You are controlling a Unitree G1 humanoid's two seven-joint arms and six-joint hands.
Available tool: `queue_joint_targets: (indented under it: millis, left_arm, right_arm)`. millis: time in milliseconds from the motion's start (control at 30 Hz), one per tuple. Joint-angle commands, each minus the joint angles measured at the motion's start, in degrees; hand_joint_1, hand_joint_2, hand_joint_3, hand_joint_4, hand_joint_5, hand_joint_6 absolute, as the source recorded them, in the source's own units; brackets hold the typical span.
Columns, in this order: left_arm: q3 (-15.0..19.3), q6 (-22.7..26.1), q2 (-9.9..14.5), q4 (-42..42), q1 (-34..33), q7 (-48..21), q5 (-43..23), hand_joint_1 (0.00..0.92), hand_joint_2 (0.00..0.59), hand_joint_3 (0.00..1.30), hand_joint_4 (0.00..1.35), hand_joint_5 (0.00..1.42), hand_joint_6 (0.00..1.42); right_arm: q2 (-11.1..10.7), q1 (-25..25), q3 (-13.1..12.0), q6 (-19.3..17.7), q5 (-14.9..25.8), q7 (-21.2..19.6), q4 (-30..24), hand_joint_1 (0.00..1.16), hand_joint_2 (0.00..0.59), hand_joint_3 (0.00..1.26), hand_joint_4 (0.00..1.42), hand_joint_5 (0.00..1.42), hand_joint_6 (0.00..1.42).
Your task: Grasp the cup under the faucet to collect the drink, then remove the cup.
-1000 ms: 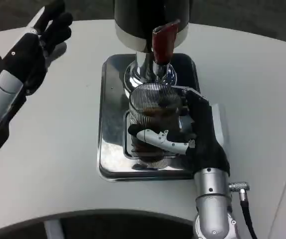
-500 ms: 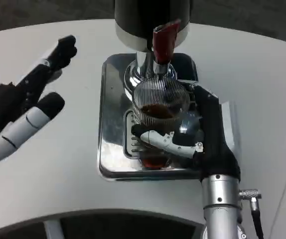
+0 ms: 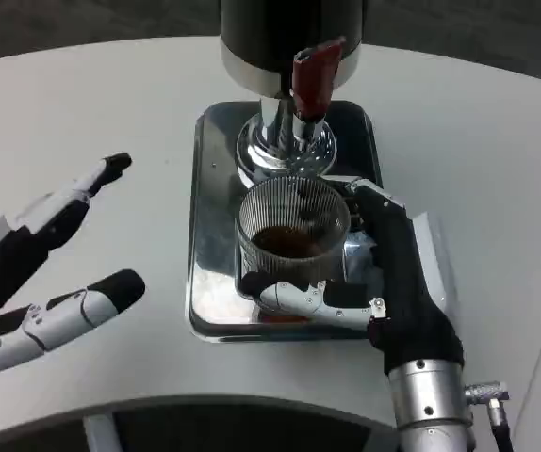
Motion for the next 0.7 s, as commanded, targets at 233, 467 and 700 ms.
queue_joint_targets:
  millis: [233,467,700]
  left_arm:
    - [-3.4,0.8,3.2,-7.3,6.1,1.0,17.6,0.0,0.088,0.0,0.0,0.0,0.0]
    - [-5.0,0.8,1.2,-10.3,8.4,3.9,24.1,0.0,0.06,0.0,0.0,0.0,0.0]
    - [-4.9,0.2,-0.9,-11.2,11.0,7.2,25.1,0.0,0.051,0.0,0.0,0.0,0.0]
  right_arm:
    - [0.9,5.2,2.9,0.8,-0.7,3.1,-12.0,1.11,0.059,0.82,0.98,1.03,1.36]
    - [0.8,7.3,4.8,1.4,-0.3,6.8,-18.5,1.11,0.063,0.82,0.98,1.03,1.36]
    - [0.2,11.5,6.9,2.6,0.0,9.5,-24.8,1.11,0.066,0.82,0.98,1.03,1.36]
